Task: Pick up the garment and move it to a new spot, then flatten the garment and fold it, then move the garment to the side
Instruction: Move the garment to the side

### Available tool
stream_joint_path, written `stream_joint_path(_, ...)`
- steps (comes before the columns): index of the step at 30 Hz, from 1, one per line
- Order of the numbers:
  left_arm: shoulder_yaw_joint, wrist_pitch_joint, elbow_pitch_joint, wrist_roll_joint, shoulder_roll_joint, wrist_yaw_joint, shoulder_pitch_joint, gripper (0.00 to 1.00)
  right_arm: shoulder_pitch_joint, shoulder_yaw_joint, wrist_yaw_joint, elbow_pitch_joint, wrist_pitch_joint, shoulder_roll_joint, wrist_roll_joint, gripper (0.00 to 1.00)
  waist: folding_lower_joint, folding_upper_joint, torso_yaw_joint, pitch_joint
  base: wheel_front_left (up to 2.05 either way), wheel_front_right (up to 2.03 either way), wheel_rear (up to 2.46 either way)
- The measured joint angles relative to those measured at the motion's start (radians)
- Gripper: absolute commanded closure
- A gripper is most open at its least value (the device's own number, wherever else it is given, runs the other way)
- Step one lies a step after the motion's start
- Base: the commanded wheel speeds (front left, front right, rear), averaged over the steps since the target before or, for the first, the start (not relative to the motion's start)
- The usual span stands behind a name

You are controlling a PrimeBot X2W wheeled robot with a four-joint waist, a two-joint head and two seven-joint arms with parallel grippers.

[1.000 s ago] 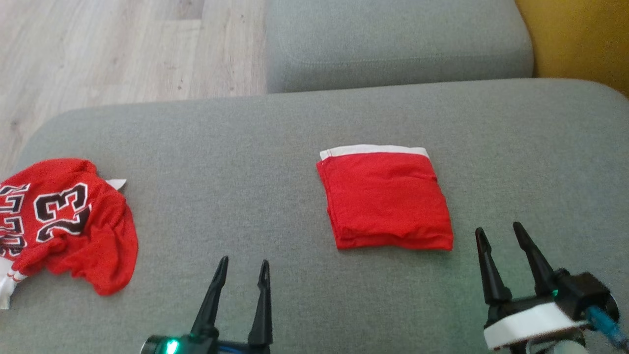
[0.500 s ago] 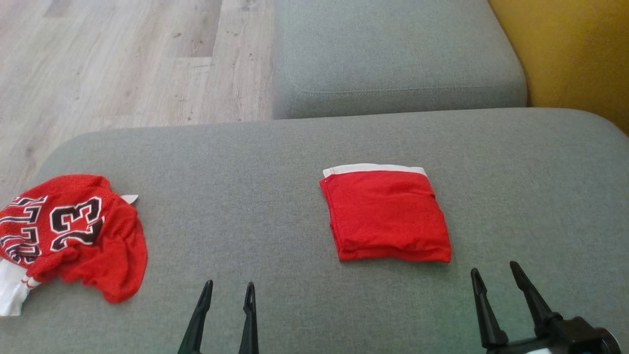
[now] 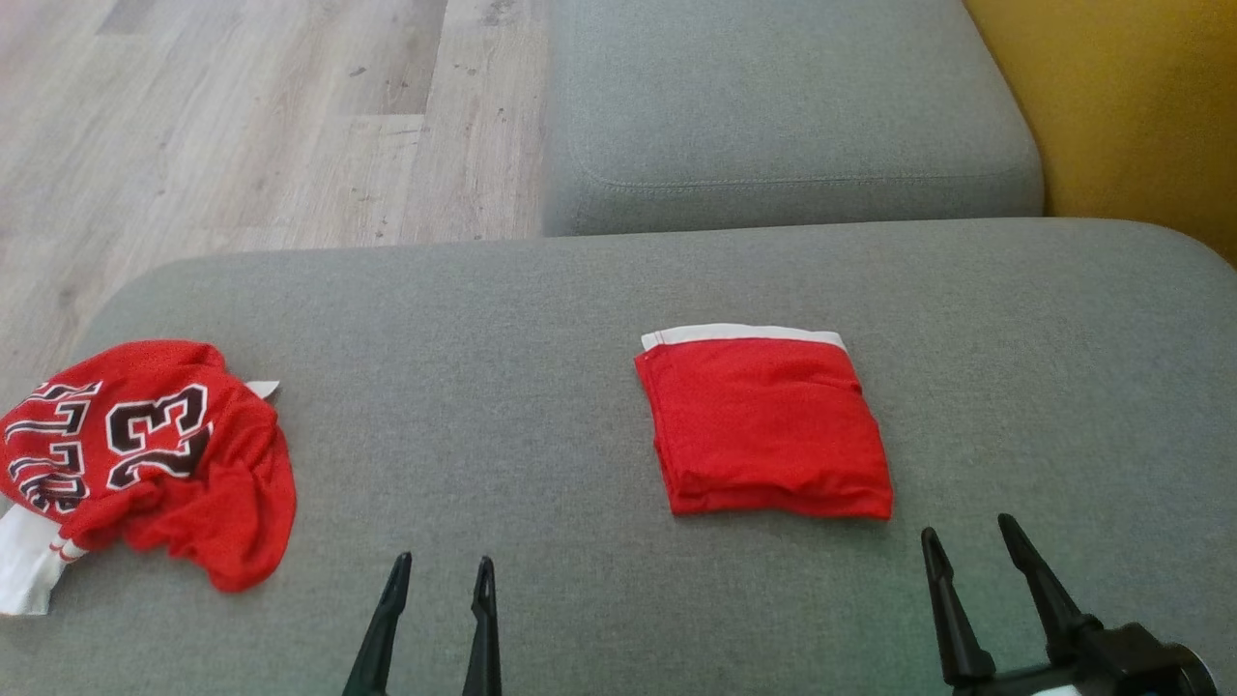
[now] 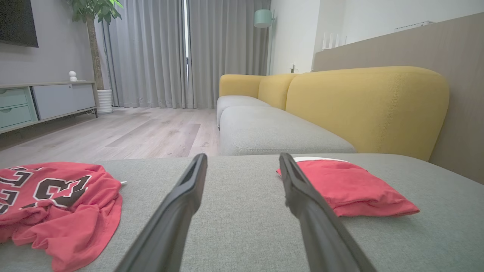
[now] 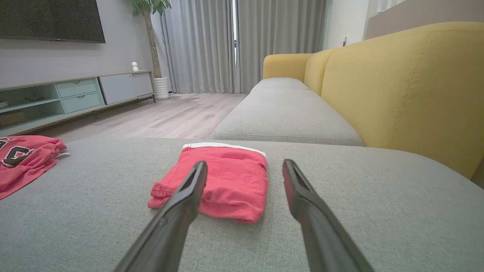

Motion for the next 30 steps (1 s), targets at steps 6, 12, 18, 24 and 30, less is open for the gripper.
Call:
stream_joint_path(6, 0.002, 0.0, 0.0, 0.0, 0.0, -0.007, 0.0, 0.0, 0.0, -0.001, 0.0, 0.0, 0.0, 0.0, 0.0, 0.0, 0.0, 0.0, 0.003, 0.001, 0.0, 0.0, 0.0)
stream_joint_path(12, 0.002, 0.0, 0.0, 0.0, 0.0, -0.007, 0.0, 0.0, 0.0, -0.001, 0.0, 0.0, 0.0, 0.001, 0.0, 0.0, 0.0, 0.0, 0.005, 0.005, 0.0, 0.0, 0.0)
stream_joint_path(18, 0.002, 0.0, -0.003, 0.0, 0.0, -0.006, 0.0, 0.0, 0.0, -0.002, 0.0, 0.0, 0.0, 0.003, 0.0, 0.0, 0.0, 0.0, 0.002, 0.015, 0.0, 0.0, 0.0)
stream_joint_path(24, 0.004, 0.0, -0.003, 0.0, 0.0, -0.007, -0.001, 0.0, 0.0, -0.009, 0.0, 0.0, 0.0, 0.008, 0.0, 0.0, 0.0001, 0.0, 0.008, 0.024, 0.0, 0.0, 0.0)
stream_joint_path(30, 0.006, 0.0, 0.005, 0.0, 0.0, -0.006, -0.004, 0.0, -0.003, -0.009, 0.0, 0.021, 0.0, 0.01, 0.002, 0.0, 0.0, 0.0, 0.016, 0.046, 0.0, 0.0, 0.0)
